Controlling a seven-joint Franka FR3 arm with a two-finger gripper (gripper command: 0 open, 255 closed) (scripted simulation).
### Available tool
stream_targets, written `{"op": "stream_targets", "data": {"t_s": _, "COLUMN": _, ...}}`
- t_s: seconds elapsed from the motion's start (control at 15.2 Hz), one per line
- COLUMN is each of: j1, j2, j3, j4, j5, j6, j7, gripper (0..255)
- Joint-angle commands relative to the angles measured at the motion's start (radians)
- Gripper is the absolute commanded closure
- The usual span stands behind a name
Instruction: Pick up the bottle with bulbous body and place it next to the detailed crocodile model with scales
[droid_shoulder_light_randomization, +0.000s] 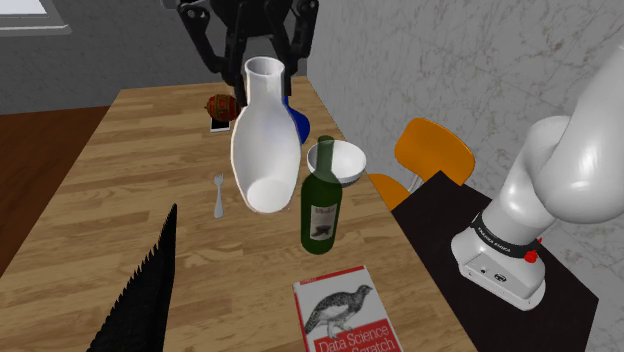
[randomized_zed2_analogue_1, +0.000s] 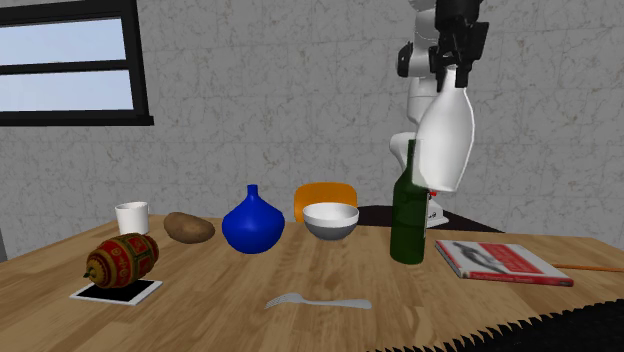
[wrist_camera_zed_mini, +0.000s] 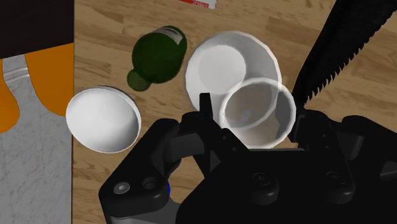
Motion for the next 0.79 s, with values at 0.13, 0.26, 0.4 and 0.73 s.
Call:
{"op": "stream_targets", "data": {"t_s": 0.13, "j1": 0.035, "j2": -0.054, "j3": 0.036, "j4": -0.061, "j5": 0.029, "j6": 0.017, "j7": 0.073, "gripper": 255}}
{"op": "stream_targets", "data": {"t_s": 0.26, "j1": 0.055, "j2": -0.07, "j3": 0.057, "j4": -0.076, "j5": 0.04, "j6": 0.02, "j7": 0.114, "gripper": 255}}
{"op": "stream_targets", "data": {"t_s": 0.4, "j1": 0.075, "j2": -0.082, "j3": 0.081, "j4": -0.086, "j5": 0.048, "j6": 0.023, "j7": 0.157, "gripper": 255}}
{"op": "stream_targets", "data": {"t_s": 0.73, "j1": 0.127, "j2": -0.09, "j3": 0.146, "j4": -0.09, "j5": 0.059, "j6": 0.027, "j7": 0.275, "gripper": 255}}
